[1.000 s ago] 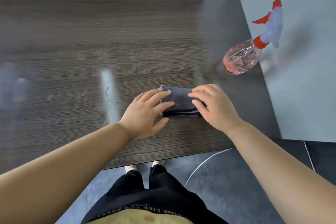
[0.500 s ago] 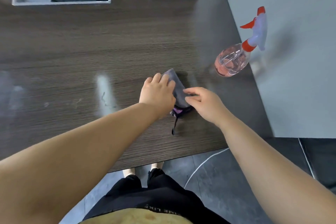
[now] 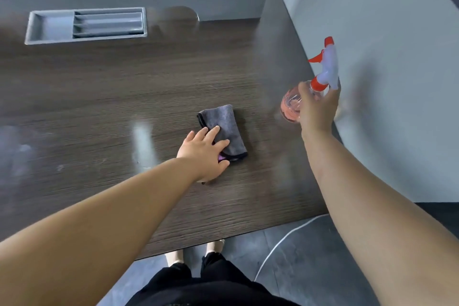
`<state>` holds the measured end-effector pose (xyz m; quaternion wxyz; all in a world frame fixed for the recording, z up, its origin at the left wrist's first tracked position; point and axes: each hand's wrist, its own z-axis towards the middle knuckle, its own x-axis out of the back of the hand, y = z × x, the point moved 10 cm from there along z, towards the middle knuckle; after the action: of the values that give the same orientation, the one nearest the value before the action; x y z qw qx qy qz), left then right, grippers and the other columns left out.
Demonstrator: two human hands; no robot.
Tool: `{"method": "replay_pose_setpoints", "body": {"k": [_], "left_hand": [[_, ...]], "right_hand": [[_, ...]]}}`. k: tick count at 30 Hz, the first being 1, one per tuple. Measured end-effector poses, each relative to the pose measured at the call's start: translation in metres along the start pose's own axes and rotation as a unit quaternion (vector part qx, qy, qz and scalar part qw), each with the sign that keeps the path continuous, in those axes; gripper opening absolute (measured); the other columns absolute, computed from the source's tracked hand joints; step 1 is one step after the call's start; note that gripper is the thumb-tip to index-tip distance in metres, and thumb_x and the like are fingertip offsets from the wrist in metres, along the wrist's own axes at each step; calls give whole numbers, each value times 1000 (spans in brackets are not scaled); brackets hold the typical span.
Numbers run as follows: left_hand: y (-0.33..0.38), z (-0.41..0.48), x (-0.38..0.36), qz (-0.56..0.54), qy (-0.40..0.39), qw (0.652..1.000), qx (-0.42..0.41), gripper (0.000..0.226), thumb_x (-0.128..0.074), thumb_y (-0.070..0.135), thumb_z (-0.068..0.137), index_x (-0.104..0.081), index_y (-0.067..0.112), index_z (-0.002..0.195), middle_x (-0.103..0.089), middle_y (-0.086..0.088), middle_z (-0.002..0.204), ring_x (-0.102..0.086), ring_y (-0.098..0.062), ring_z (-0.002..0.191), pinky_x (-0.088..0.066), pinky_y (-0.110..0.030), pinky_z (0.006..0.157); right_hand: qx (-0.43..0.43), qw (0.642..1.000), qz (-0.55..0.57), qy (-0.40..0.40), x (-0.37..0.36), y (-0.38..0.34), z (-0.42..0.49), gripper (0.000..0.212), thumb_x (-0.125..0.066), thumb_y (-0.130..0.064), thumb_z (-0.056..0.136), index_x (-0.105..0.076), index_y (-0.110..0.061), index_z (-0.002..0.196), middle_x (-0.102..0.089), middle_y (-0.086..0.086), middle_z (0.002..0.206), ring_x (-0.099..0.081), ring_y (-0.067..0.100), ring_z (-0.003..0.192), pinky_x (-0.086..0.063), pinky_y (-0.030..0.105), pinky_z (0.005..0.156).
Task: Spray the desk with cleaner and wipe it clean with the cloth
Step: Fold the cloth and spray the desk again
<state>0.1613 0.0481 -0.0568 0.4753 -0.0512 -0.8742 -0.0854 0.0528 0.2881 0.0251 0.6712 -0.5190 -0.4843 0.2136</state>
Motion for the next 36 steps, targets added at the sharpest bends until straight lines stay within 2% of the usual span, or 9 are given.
{"method": "replay_pose_setpoints", "body": {"k": [4, 7, 10, 14, 18, 21, 25, 30, 36], "left_hand": [[-3, -1, -8, -35, -27, 999, -9, 66, -36, 55, 92, -5, 37, 148, 15, 5, 157, 10, -19, 145, -12, -41, 116], [-5, -2, -13, -45, -31, 998, -11, 71, -41, 55, 91, -2, 38, 148, 19, 7, 156, 14, -18, 144, -17, -41, 115], [-4, -1, -13, -55, -24, 998, -13, 73, -44, 54, 90, -2, 38, 148, 19, 7, 156, 15, -17, 144, -19, -41, 115], [-7, -3, -13, -82, 7, 997, -12, 72, -45, 53, 90, -7, 37, 148, 17, 7, 156, 14, -16, 144, -22, -42, 116], [-20, -15, -16, -102, 42, 994, 21, 76, -48, 54, 89, -5, 36, 149, 16, 5, 156, 15, -20, 144, -17, -43, 115], [-36, -25, -22, -93, 32, 994, 49, 84, -50, 60, 84, 2, 41, 147, 15, 3, 156, 13, -24, 144, -9, -43, 116], [-39, -26, -26, -110, 19, 993, 42, 90, -52, 66, 80, 12, 49, 142, 16, 2, 156, 9, -30, 144, -7, -46, 116], [-32, -18, -32, -47, -8, 998, 27, 83, -43, 72, 80, 12, 53, 141, 14, 2, 157, 10, -41, 142, -6, -56, 115], [-33, -17, -36, 13, 0, 999, 32, 81, -39, 68, 85, 18, 50, 140, 11, 0, 157, 8, -41, 142, -12, -54, 115]], "right_hand": [[47, 998, -30, -22, 5, -15, 7, 35, -68, -27, 82, -53, -19, 112, -56, -13, 94, -58, 15, 92, -49, 32, 84], [103, 989, -28, -104, -2, -23, 0, 56, -68, -33, 82, -42, -22, 130, -53, -19, 105, -56, 13, 102, -47, 23, 86], [198, 956, -107, -189, -16, -31, -16, 77, -57, -43, 84, -27, -9, 146, -47, -1, 135, -47, 17, 119, -38, 24, 95], [252, 942, -97, -198, -18, -43, -31, 74, -51, -50, 81, -40, 3, 131, -41, -16, 107, -43, 16, 106, -32, 3, 80], [197, 930, -59, -306, -35, -34, -46, 41, -54, -33, 84, -44, -16, 119, -52, -3, 113, -57, 14, 96, -42, 10, 81], [82, 889, -33, -449, -61, -22, -73, 54, -58, -31, 85, -38, -17, 134, -54, 1, 117, -64, 21, 77, -52, 32, 80], [-64, 822, -47, -564, -84, 9, -133, 62, -53, -25, 96, -20, -29, 149, -54, 6, 123, -61, 19, 76, -51, 25, 68], [-121, 805, -159, -559, -86, 44, -163, 53, -51, -36, 95, -30, -41, 144, -66, 3, 105, -62, 17, 63, -49, 15, 63], [-181, 812, -161, -531, -82, 52, -167, 42, -55, -22, 92, -49, -25, 134, -63, 7, 84, -58, 18, 55, -49, 21, 58]]}}
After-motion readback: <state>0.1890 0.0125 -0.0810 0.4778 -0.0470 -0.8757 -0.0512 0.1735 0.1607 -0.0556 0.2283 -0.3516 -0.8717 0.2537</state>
